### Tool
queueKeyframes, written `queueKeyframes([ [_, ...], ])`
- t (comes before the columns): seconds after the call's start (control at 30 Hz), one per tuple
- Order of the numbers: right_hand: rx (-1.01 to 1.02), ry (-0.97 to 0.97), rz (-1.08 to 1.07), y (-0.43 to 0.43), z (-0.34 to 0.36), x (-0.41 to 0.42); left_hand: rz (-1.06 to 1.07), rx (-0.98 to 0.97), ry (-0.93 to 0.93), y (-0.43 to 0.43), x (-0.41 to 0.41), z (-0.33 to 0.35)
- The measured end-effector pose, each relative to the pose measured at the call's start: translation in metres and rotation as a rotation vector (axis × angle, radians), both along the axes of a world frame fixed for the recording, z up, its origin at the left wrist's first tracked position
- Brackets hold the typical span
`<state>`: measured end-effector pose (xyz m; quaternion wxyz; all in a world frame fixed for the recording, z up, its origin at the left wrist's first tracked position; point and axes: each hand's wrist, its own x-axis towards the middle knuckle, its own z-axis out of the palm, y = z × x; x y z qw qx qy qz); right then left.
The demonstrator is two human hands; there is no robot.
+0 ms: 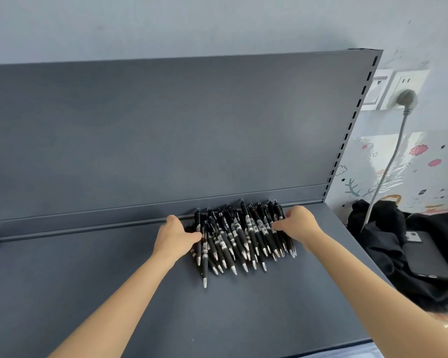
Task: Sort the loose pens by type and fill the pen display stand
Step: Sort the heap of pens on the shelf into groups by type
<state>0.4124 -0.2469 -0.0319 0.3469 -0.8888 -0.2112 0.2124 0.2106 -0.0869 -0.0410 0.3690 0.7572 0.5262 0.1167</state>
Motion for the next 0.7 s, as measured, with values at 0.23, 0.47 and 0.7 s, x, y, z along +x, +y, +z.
queueKeyframes([
  [0.23,-0.035,0.128,-0.001,0.011,0.001,0.003,0.066,-0.248,-0.157,0.004,0.021,0.003],
  [0.47,0.019,0.177,0.002,0.011,-0.005,0.008,0.02,-0.337,-0.17,0.001,0.026,0.006],
  [0.7,0.137,0.228,-0.043,0.006,-0.008,0.014,-0.017,-0.177,-0.041,-0.001,0.034,0.001],
])
